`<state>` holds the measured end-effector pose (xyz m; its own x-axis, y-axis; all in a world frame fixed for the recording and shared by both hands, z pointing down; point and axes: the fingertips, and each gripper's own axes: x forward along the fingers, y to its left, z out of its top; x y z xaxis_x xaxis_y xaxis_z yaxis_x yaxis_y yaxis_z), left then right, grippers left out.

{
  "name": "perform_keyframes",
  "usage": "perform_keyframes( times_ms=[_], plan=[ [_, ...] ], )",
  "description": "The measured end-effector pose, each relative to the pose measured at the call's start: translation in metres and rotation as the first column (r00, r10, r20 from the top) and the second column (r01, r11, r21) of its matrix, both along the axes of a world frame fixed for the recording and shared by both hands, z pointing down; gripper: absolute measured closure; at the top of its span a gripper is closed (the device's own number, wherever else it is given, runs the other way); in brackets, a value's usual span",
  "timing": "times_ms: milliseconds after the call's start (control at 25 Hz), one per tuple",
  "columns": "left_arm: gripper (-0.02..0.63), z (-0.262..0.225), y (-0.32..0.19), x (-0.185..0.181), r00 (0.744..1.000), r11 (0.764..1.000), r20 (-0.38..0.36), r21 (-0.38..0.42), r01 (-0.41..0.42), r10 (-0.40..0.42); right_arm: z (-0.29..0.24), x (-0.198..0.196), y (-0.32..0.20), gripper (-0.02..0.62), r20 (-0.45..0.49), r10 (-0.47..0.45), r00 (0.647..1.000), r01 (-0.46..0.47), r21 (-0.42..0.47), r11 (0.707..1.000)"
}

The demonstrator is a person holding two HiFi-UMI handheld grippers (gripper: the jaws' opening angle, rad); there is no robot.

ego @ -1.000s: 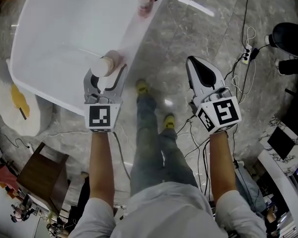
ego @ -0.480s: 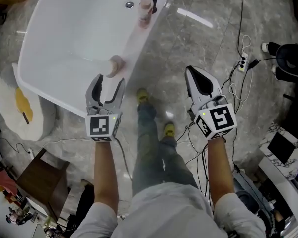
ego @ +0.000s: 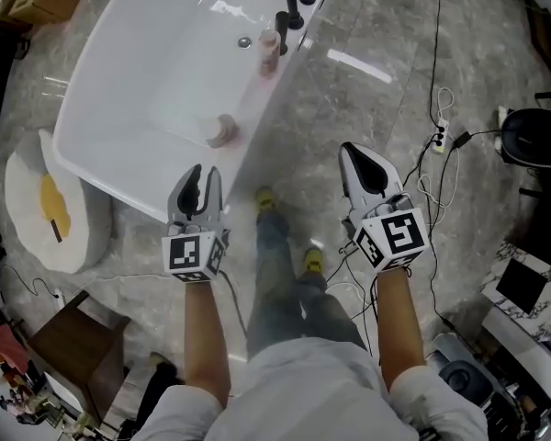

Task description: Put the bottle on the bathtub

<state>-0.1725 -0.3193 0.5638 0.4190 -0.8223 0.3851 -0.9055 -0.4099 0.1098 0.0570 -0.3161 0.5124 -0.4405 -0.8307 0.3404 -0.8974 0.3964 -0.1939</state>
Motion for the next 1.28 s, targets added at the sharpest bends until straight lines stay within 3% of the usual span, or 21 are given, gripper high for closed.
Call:
perform_keyframes(
  times_ms=[400,1280],
  plan=[
    [0.612,-0.063,0.039,0.018,0.999,0.999,0.025,0.042,-0.026,0.025,-0.056,0.015,0.045,0.592,0.007,0.03,1.0,-0.031,0.041,0.999],
    [0.612,-0.208,0.132,0.045,0.997,0.99,0.074,0.139,-0.027,0.017,-0.17,0.052,0.155,0.592,0.025,0.034,0.999,-0.037,0.146,0.989]
  ],
)
